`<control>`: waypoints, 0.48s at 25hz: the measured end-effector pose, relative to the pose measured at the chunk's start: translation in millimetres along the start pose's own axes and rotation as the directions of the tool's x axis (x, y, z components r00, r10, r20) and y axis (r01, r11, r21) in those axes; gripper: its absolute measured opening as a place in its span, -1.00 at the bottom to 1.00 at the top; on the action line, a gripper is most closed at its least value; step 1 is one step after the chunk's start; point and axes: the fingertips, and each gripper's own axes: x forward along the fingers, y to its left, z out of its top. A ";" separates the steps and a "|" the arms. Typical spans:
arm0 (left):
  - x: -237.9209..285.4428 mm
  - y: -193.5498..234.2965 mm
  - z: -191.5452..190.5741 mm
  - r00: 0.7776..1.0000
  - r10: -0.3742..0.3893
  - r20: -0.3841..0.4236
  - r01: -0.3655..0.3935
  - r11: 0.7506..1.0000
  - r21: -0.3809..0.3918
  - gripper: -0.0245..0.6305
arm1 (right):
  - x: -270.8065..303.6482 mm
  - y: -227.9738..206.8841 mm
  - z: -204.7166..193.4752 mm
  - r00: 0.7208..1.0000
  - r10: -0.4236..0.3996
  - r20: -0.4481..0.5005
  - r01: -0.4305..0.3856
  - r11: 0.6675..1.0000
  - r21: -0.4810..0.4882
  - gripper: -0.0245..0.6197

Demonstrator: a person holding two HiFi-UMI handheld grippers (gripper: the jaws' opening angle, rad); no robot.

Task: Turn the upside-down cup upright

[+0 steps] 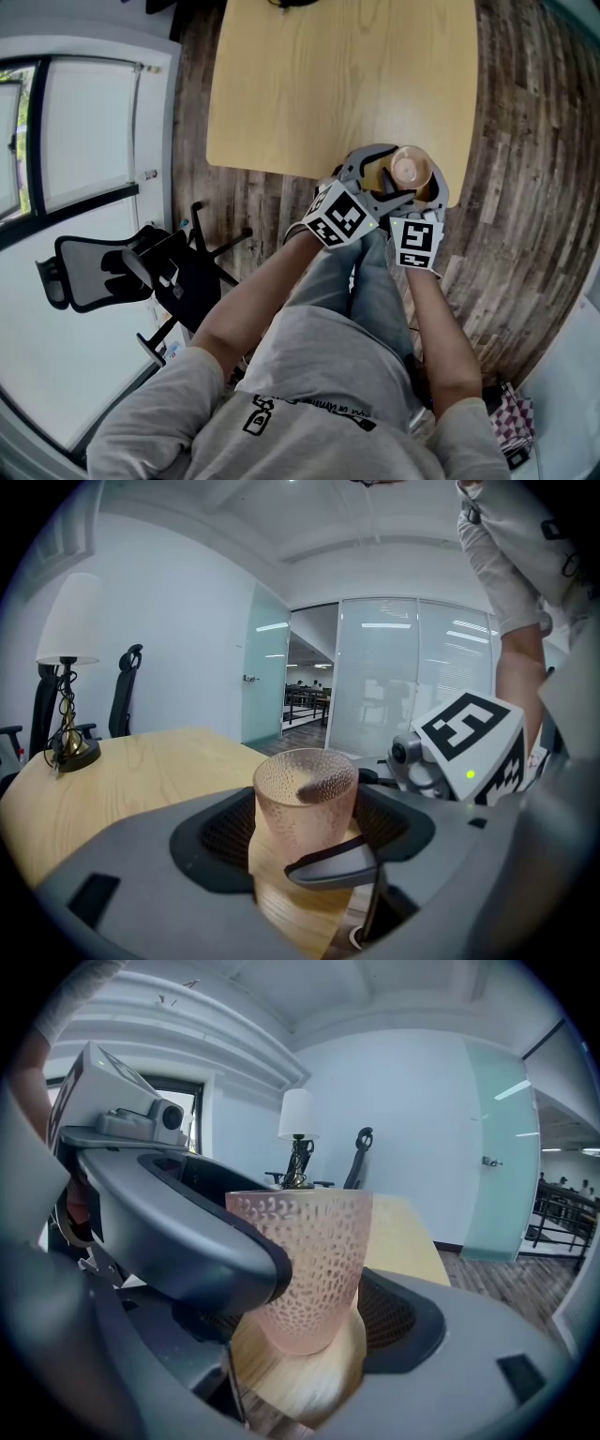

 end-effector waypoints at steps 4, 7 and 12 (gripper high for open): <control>-0.6 0.8 0.1 1.000 0.001 -0.006 -0.001 1.000 0.000 0.11 | -0.7 -0.1 0.8 1.000 0.003 -0.005 -0.003 1.000 0.001 0.19; 0.0 1.4 0.4 1.000 0.002 -0.006 -0.002 1.000 0.001 0.11 | -1.7 -1.1 -0.5 1.000 0.008 -0.010 -0.008 1.000 0.007 0.19; 1.2 -0.6 1.8 1.000 -0.007 0.004 0.007 1.000 -0.016 0.11 | -5.6 -5.1 0.0 1.000 0.008 -0.004 -0.007 1.000 0.012 0.19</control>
